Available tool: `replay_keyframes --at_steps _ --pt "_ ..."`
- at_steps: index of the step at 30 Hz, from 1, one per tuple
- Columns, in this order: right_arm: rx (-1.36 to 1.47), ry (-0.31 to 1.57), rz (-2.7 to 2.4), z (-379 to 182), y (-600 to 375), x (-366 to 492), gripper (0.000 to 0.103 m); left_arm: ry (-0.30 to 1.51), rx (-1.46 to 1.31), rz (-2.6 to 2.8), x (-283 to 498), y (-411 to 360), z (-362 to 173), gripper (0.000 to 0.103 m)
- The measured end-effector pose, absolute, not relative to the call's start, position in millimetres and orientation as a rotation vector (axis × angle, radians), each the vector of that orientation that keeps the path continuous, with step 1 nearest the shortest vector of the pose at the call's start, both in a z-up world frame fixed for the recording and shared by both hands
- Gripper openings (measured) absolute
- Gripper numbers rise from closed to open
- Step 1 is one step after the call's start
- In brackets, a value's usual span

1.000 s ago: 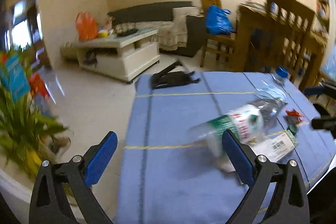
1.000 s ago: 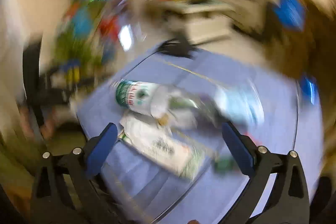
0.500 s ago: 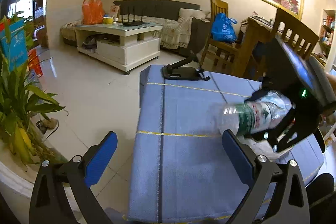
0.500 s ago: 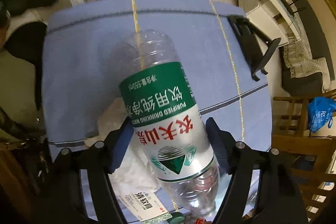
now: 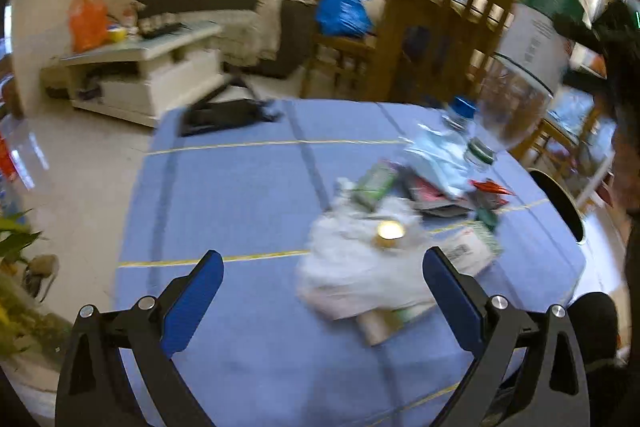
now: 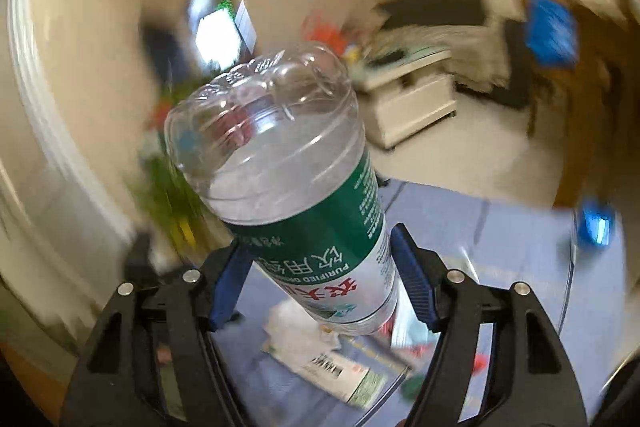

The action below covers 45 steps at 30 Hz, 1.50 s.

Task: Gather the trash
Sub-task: 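Grasp the green-labelled water bottle with the right tool while the left tool grasps the blue mask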

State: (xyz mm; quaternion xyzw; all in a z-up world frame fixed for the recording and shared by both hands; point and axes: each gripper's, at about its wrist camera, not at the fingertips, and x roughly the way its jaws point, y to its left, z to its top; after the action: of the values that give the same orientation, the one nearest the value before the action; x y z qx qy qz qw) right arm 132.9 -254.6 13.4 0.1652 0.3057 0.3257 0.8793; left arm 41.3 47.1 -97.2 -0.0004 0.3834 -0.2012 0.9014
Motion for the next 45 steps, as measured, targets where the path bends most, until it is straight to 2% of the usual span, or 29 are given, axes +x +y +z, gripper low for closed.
replay_keyframes --at_steps 3,8,14,21,23,25,26,28,30,33,39,42,45 --pt "0.582 0.562 0.589 -20 -335 110 0.068 0.816 0.000 -0.506 58 12 -93 0.096" --pt "0.795 0.448 0.507 -53 -413 78 0.068 0.858 0.065 -0.655 111 -66 -88 0.096" --pt "0.856 0.406 0.476 -68 -457 67 0.068 0.935 0.163 -0.682 169 -135 -105 0.096" --pt "0.881 0.411 0.482 -84 -460 63 0.068 1.029 0.182 -0.678 192 -162 -134 0.096" --pt "0.876 0.405 0.479 -83 -460 62 0.068 1.034 0.225 -0.642 189 -165 -139 0.092" --pt "0.875 0.403 0.478 -85 -460 67 0.068 1.033 0.232 -0.637 183 -162 -139 0.075" --pt "0.877 0.403 0.476 -86 -460 67 0.068 1.026 0.237 -0.625 180 -161 -137 0.070" --pt "0.885 0.404 0.469 -86 -461 68 0.069 1.009 0.231 -0.614 170 -153 -131 0.044" --pt "0.895 0.402 0.459 -88 -462 67 0.069 0.982 0.195 -0.595 160 -141 -122 0.036" --pt "0.913 0.392 0.448 -89 -464 66 0.069 0.915 0.131 -0.564 146 -124 -107 0.030" --pt "0.901 0.404 0.425 -91 -458 65 0.069 0.880 -0.105 -0.575 139 -93 -82 0.030" --pt "0.888 0.390 0.392 -88 -460 60 0.069 0.836 -0.067 -0.557 126 -102 -69 0.030" --pt "0.808 0.297 0.244 -73 -476 35 0.069 0.801 -0.003 -0.592 114 -133 -54 0.030"
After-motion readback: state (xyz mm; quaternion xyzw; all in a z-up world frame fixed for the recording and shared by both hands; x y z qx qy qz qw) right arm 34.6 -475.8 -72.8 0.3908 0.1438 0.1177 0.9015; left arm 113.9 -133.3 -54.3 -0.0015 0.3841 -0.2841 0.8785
